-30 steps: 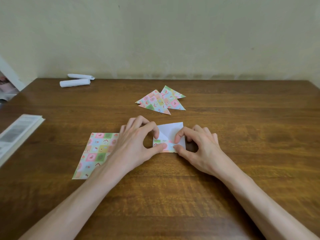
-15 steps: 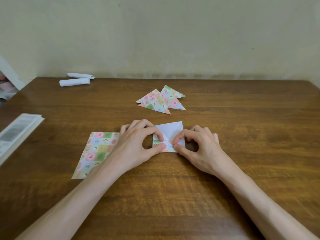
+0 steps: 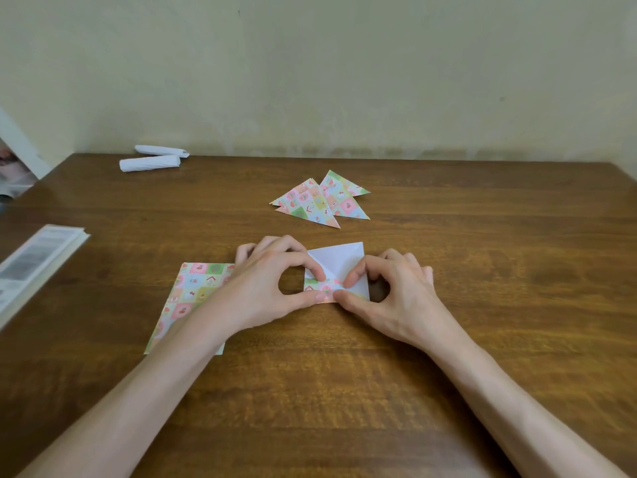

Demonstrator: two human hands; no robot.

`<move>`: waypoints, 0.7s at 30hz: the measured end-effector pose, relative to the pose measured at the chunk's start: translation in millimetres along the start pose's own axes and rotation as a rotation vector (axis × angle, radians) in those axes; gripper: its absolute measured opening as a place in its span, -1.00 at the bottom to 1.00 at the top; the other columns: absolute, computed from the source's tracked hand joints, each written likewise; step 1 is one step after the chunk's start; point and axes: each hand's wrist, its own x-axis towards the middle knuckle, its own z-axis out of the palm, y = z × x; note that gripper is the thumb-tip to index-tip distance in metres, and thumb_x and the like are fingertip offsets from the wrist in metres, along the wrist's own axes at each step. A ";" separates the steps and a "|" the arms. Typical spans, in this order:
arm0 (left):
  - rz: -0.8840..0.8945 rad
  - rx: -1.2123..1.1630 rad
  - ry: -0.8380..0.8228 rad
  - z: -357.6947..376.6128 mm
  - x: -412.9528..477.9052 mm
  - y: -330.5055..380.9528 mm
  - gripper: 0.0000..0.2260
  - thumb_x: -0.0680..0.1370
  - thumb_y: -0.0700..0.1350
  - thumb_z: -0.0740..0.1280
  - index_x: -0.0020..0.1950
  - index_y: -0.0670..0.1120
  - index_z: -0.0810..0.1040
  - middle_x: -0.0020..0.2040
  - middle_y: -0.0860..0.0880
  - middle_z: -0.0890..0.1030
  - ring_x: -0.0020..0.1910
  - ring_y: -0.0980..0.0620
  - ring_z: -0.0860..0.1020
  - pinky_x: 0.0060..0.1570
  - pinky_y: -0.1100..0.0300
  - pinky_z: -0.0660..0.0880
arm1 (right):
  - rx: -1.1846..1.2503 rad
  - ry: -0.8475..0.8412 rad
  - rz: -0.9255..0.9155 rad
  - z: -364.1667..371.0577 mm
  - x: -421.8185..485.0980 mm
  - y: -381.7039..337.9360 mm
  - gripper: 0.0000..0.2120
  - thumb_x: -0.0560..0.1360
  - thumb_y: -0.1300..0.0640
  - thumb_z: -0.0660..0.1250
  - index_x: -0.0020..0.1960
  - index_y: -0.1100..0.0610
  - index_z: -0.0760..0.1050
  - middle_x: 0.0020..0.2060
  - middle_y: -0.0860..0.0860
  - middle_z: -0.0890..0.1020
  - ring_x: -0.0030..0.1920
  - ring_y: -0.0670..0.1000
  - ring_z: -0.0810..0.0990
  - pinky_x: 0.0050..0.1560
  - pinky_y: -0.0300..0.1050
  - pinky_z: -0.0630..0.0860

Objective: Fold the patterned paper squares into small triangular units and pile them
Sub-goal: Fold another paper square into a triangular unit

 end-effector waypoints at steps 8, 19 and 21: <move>-0.019 -0.029 0.016 1.4 -1.4 2.8 -0.80 0.48 0.28 0.46 0.05 0.29 0.61 0.16 0.31 0.44 0.36 0.29 0.28 0.40 0.05 0.11 | -0.114 -0.002 0.050 6.9 3.3 -5.2 -0.54 0.26 -0.54 0.37 -0.09 -0.22 0.53 -0.09 -0.21 0.41 0.08 -0.06 0.36 0.15 -0.01 0.25; -0.111 -0.016 -0.039 -1.8 -0.1 11.0 -0.81 0.45 0.33 0.46 -0.02 0.33 0.57 0.23 0.32 0.39 0.41 0.26 0.20 0.42 0.01 0.09 | -0.106 -0.027 0.057 6.0 2.9 -5.1 -0.53 0.25 -0.52 0.32 -0.04 -0.21 0.54 -0.06 -0.21 0.39 0.10 -0.06 0.34 0.11 -0.04 0.19; -0.114 -0.024 -0.053 -2.9 0.2 11.4 -0.81 0.46 0.31 0.46 0.00 0.33 0.58 0.23 0.32 0.39 0.42 0.27 0.19 0.42 0.01 0.09 | -0.121 -0.044 0.065 4.4 3.7 -6.4 -0.54 0.27 -0.50 0.35 -0.03 -0.21 0.53 -0.06 -0.22 0.38 0.10 -0.06 0.34 0.11 -0.05 0.18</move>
